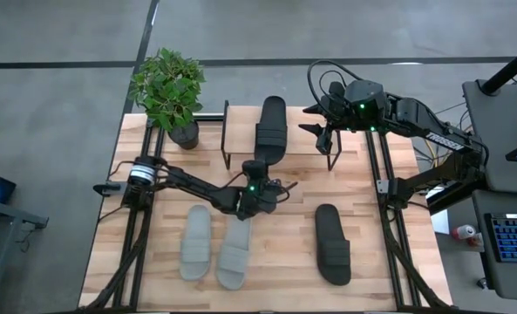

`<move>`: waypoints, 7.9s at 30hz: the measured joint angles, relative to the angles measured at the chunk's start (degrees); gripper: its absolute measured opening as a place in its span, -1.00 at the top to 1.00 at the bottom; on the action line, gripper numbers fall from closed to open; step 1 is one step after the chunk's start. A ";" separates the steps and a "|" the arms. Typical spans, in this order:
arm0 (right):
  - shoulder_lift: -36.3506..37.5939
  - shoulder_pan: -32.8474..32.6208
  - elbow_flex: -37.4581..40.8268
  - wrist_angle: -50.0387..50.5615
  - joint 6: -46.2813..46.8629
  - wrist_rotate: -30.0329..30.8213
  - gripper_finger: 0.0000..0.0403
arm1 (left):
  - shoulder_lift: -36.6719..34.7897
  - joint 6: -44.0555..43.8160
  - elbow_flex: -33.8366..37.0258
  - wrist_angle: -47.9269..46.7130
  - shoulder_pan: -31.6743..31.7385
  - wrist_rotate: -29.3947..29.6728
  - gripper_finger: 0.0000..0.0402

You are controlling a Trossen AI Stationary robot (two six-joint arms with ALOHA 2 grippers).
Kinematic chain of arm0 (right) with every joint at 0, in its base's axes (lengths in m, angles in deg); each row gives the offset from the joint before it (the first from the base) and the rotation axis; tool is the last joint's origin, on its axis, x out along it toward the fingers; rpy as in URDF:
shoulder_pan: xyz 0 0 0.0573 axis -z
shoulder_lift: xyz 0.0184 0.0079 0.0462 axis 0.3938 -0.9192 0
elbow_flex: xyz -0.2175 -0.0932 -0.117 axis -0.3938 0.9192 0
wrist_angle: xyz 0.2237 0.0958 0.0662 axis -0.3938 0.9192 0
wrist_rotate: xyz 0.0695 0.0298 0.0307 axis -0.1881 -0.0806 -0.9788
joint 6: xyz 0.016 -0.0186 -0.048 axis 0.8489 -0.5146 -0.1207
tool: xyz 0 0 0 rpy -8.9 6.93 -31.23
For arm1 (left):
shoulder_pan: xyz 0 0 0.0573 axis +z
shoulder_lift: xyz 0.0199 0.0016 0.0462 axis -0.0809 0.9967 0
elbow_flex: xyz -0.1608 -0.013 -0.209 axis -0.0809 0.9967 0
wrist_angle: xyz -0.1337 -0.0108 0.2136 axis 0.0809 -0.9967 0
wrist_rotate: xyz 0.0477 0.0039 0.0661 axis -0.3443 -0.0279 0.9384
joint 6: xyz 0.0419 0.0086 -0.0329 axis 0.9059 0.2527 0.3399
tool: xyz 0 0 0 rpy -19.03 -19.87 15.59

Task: Pick and place slides into the shelf
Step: Put the left black slide on the shelf, then put the black slide on the shelf

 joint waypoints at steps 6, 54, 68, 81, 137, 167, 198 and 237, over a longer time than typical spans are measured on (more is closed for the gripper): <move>0.00 -0.01 0.00 0.11 0.00 -0.02 -0.01 | -1.10 -0.91 -0.14 0.57 -0.01 -0.09 -0.24; 0.09 -0.02 9.55 1.42 2.97 -7.34 -0.01 | -24.92 -2.99 7.04 -2.21 -16.13 -4.29 -0.45; 0.43 -3.33 17.65 1.49 7.34 -10.56 -0.01 | -34.25 -7.30 13.15 -3.34 -17.11 -10.21 -0.45; 3.07 -13.72 24.72 1.10 16.21 -10.47 -0.01 | -34.40 -7.26 13.77 -3.23 -17.27 -9.03 -0.45; 8.85 -35.36 54.97 -13.72 49.50 -21.03 -0.01 | -34.40 -7.37 13.70 -3.18 -17.29 -8.20 -0.45; 8.83 -40.74 64.26 -31.69 57.69 -20.59 -0.01 | -34.38 -7.49 13.84 -3.01 -17.29 -8.22 -0.45; 1.53 -42.40 64.22 -37.89 57.84 -21.03 0.75 | -34.38 -8.74 13.92 -3.03 -17.29 -8.25 -0.45; 1.90 -32.95 54.53 -27.08 41.89 -17.23 0.94 | -34.38 -8.74 14.24 -3.09 -17.29 -8.26 -0.45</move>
